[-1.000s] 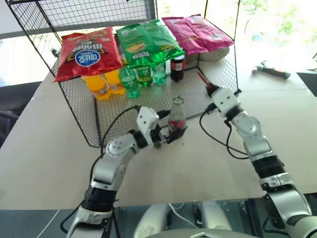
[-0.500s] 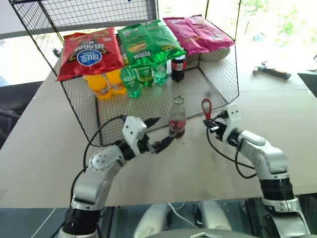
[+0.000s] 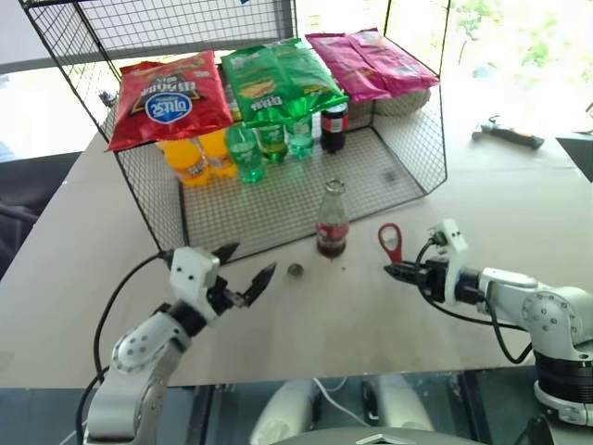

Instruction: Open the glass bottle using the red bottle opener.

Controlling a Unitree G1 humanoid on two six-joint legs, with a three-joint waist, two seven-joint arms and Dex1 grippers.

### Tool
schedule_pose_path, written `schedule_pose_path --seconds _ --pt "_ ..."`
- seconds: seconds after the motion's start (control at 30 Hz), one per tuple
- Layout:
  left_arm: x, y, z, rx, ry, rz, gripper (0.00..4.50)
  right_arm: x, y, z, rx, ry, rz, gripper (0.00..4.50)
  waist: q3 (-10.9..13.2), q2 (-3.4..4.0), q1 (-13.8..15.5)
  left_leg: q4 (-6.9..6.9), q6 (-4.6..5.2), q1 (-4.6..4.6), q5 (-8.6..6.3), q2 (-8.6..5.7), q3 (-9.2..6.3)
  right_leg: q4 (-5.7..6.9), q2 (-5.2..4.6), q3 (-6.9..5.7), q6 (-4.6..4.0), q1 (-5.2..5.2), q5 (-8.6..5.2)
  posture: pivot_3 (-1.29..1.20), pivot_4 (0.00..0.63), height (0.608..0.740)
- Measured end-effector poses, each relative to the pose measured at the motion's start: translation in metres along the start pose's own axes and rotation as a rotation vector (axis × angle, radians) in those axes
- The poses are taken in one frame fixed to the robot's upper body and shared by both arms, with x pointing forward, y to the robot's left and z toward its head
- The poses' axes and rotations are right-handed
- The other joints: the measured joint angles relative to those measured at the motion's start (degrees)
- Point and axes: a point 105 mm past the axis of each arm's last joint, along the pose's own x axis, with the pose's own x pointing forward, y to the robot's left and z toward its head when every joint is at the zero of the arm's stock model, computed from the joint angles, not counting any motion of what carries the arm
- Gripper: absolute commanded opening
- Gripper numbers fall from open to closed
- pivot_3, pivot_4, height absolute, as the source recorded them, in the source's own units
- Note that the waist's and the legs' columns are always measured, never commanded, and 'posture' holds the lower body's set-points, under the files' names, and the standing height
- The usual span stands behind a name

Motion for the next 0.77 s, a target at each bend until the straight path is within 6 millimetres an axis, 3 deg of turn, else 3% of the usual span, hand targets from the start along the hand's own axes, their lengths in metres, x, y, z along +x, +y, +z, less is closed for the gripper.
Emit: schedule_pose_path --seconds 0.17,0.37,0.47,0.63,0.77 --pt "-0.014 0.008 -0.005 0.016 0.035 0.026 4.50 -0.007 -0.014 0.003 -0.151 -0.015 -0.067 4.40 0.0 -0.01 0.1 0.00 0.00 -0.03 0.00 0.00 -0.05 -0.03 -0.02 -0.07 0.00 0.01 0.00 0.00 0.150 0.735" --pt "-0.032 0.002 -0.026 0.015 0.139 0.010 4.50 -0.026 -0.023 0.000 -0.378 -0.080 -0.058 4.40 0.0 -0.03 0.1 -0.01 0.04 -0.04 -0.03 0.02 -0.05 -0.18 -0.03 -0.09 0.01 0.07 0.00 0.00 0.150 0.735" --pt "-0.039 -0.004 -0.033 0.005 0.155 -0.003 4.50 -0.042 -0.025 -0.012 -0.443 -0.150 -0.016 4.40 0.0 -0.05 0.2 0.00 0.05 -0.03 -0.03 0.02 -0.05 -0.19 -0.04 -0.08 0.01 0.10 -0.01 0.00 0.150 0.735" --pt "-0.043 -0.008 -0.036 -0.012 0.149 -0.002 4.50 -0.066 -0.025 -0.019 -0.499 -0.207 0.016 4.40 0.0 -0.07 0.2 0.00 0.05 0.05 -0.04 0.06 -0.05 -0.17 -0.03 -0.10 0.02 0.19 -0.01 0.00 0.150 0.735" --pt "-0.044 -0.009 -0.034 -0.001 0.130 -0.002 4.50 -0.070 -0.025 -0.029 -0.488 -0.204 0.027 4.40 0.0 -0.06 0.1 0.03 0.04 0.06 -0.04 0.07 -0.04 -0.16 -0.03 -0.08 0.02 0.19 -0.01 0.00 0.150 0.735"
